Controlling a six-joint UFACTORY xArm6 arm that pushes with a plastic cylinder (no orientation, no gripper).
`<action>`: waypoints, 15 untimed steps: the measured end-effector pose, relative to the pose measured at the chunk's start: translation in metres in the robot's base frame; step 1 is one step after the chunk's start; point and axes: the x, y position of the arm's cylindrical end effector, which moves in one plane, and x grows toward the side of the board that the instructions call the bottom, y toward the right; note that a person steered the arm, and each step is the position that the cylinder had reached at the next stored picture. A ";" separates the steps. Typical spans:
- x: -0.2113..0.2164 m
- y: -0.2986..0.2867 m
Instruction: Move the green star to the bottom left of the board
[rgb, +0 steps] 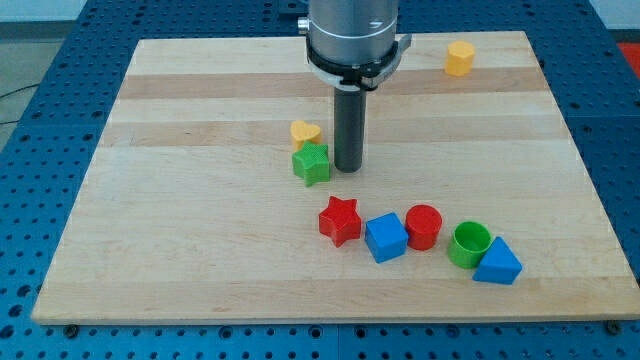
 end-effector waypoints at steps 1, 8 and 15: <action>0.000 0.000; 0.082 -0.191; 0.099 -0.193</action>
